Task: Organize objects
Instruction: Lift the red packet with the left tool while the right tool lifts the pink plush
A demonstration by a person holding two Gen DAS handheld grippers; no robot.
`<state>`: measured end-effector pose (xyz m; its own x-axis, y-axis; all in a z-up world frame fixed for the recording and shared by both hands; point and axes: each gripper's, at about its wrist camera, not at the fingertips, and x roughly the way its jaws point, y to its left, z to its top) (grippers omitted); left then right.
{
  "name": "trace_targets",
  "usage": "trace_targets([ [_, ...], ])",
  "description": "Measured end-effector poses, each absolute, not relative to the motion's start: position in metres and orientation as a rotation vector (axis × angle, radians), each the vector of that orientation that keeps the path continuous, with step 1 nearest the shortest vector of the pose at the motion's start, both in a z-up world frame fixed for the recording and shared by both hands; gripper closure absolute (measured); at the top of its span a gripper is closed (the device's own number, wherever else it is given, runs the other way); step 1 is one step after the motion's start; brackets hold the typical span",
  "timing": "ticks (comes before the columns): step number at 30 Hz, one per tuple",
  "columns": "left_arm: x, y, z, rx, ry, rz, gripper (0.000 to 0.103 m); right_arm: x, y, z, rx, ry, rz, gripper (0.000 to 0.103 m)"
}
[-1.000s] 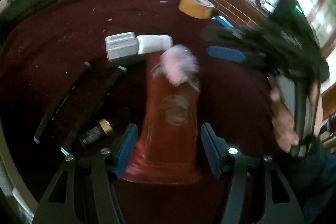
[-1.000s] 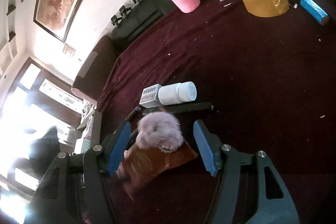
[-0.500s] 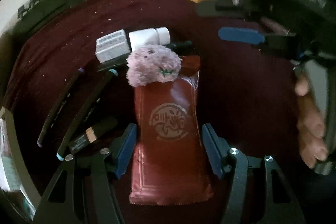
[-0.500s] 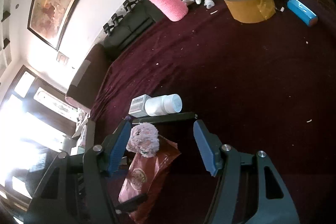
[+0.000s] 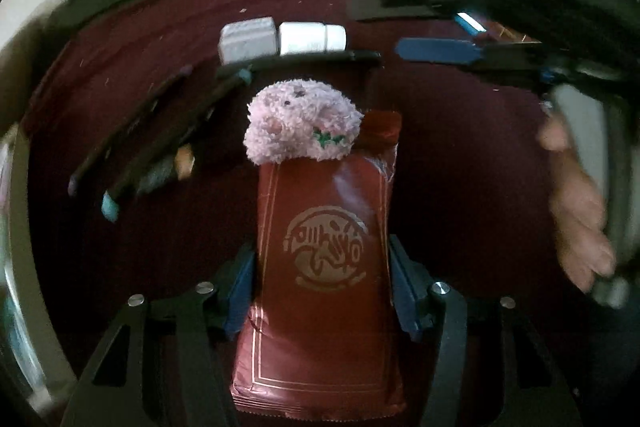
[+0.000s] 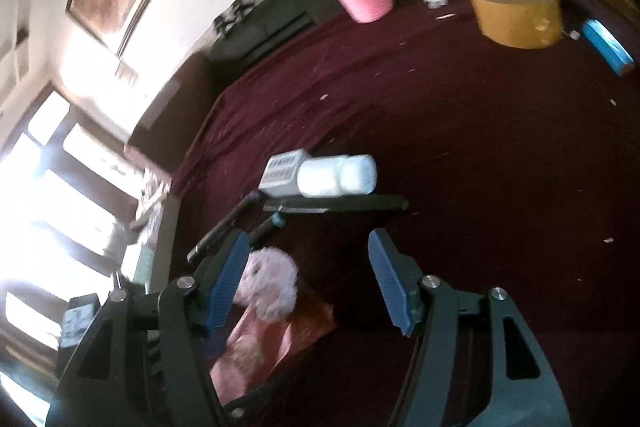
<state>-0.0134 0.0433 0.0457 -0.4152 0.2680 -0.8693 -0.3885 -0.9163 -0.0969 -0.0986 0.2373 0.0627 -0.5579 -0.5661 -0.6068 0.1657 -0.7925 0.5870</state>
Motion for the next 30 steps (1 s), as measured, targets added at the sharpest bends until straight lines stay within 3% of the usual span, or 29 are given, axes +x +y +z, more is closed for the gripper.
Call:
trace_targets([
  [5, 0.015, 0.023, 0.047, -1.408, 0.120, 2.311, 0.050, -0.089, 0.194, 0.063, 1.152, -0.480, -2.190, 0.041],
  [10, 0.017, 0.023, 0.049, -1.409, 0.115, 2.306, 0.050, -0.063, 0.144, 0.062, 1.150, -0.123, -2.101, 0.041],
  [15, 0.019, 0.020, 0.049, -1.404, 0.100, 2.303, 0.050, -0.054, 0.129, 0.053, 1.159, 0.009, -2.069, 0.042],
  [17, 0.017, 0.019, 0.048, -1.400, 0.090, 2.305, 0.050, -0.051, 0.125, 0.048, 1.173, 0.059, -2.078, 0.058],
  [20, 0.012, 0.019, 0.045, -1.384, 0.083, 2.331, 0.050, -0.053, 0.129, 0.049, 1.168, 0.055, -2.107, 0.066],
  [21, 0.010, 0.020, 0.044, -1.381, 0.080, 2.338, 0.050, -0.054, 0.132, 0.052, 1.161, 0.035, -2.116, 0.074],
  [30, -0.009, 0.010, 0.041, -1.359, -0.001, 2.381, 0.054, -0.066, 0.162, 0.070, 1.082, -0.149, -2.239, 0.075],
])
